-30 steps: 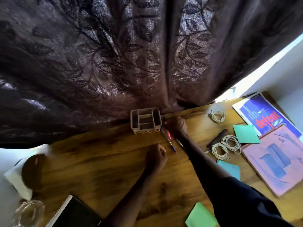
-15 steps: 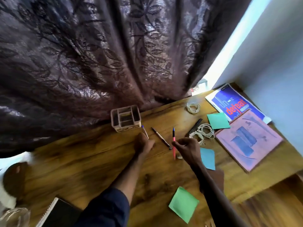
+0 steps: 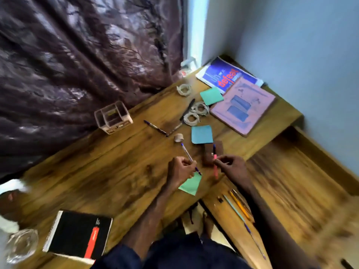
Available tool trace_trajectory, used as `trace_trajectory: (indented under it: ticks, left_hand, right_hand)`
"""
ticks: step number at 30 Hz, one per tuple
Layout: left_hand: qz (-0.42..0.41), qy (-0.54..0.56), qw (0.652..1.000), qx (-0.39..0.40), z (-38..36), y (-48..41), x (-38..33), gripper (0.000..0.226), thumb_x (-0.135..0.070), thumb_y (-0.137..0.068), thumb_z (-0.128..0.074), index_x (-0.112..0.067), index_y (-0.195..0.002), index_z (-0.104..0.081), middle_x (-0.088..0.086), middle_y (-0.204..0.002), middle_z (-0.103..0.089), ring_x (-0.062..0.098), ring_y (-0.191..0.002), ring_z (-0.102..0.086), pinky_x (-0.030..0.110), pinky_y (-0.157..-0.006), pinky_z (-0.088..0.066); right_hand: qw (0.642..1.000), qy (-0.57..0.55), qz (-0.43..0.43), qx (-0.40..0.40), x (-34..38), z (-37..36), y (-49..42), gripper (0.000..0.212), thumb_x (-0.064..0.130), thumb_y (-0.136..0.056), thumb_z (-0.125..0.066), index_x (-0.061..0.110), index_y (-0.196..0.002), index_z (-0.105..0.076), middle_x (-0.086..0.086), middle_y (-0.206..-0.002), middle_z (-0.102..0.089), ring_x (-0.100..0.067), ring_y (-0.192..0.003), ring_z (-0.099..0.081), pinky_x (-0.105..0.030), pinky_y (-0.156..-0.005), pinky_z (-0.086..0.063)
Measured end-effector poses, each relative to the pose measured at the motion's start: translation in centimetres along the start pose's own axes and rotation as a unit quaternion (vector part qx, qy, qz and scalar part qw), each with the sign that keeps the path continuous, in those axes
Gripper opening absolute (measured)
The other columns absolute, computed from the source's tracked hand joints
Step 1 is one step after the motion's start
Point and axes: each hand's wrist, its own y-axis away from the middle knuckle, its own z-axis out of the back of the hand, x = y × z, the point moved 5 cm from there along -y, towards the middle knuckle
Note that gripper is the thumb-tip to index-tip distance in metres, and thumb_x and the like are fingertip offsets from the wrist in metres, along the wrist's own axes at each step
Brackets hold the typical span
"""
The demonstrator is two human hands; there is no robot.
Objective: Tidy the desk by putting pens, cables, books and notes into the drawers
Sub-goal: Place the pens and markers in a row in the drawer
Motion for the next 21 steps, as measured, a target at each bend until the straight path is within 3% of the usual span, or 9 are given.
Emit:
trace_trajectory:
  ticks: [4,7,10,17,21]
  left_hand:
    - [-0.072,-0.051,0.993,0.082,-8.1,3.8,-1.4,0.032,-0.048,-0.073,-0.071,-0.016,-0.075,-0.07,0.003,-0.071,-0.076,0.019,-0.062,-0.073,0.038,-0.061,-0.062]
    - [-0.09,-0.071,0.984,0.135,-13.1,6.4,-2.2,0.015,-0.028,-0.083,-0.074,-0.014,-0.085,-0.071,0.004,-0.071,-0.075,0.014,-0.056,-0.069,0.029,-0.059,-0.056]
    - [-0.067,-0.032,0.98,0.183,-17.0,7.8,-2.0,0.012,-0.015,-0.088,-0.071,-0.008,-0.092,-0.062,0.007,-0.069,-0.07,0.017,-0.044,-0.064,0.028,-0.047,-0.052]
    - [-0.013,-0.033,0.972,0.231,-22.3,10.4,-0.5,0.019,-0.024,-0.098,-0.062,-0.007,-0.089,-0.063,0.017,-0.081,-0.074,0.025,-0.056,-0.069,0.031,-0.049,-0.057]
    - [-0.038,-0.067,0.97,0.231,-23.2,10.9,0.5,0.022,-0.026,-0.097,-0.065,-0.006,-0.091,-0.071,0.011,-0.081,-0.075,0.018,-0.057,-0.067,0.033,-0.056,-0.058]
  right_hand:
    - [0.997,-0.02,-0.059,-0.047,-5.8,5.2,3.7,0.004,0.023,-0.083,-0.079,0.019,-0.082,-0.079,0.005,-0.072,-0.074,-0.005,-0.062,-0.065,-0.027,-0.062,-0.051]
    - [0.993,-0.031,-0.09,-0.075,-9.2,8.9,7.0,0.002,0.023,-0.083,-0.079,0.021,-0.083,-0.079,0.007,-0.07,-0.073,-0.004,-0.062,-0.064,-0.024,-0.058,-0.046]
    - [0.987,-0.033,-0.114,-0.104,-12.2,12.0,10.2,0.002,0.022,-0.084,-0.078,0.021,-0.082,-0.079,0.01,-0.069,-0.072,0.0,-0.06,-0.064,-0.023,-0.056,-0.046]
    - [0.969,-0.064,-0.193,-0.142,-19.0,16.0,15.8,0.003,0.02,-0.083,-0.079,0.021,-0.081,-0.077,0.002,-0.072,-0.075,-0.014,-0.068,-0.071,-0.029,-0.058,-0.053]
    - [0.963,-0.086,-0.218,-0.137,-21.3,16.4,17.5,0.008,0.014,-0.081,-0.08,0.016,-0.088,-0.077,0.001,-0.076,-0.076,-0.01,-0.069,-0.071,-0.021,-0.056,-0.051]
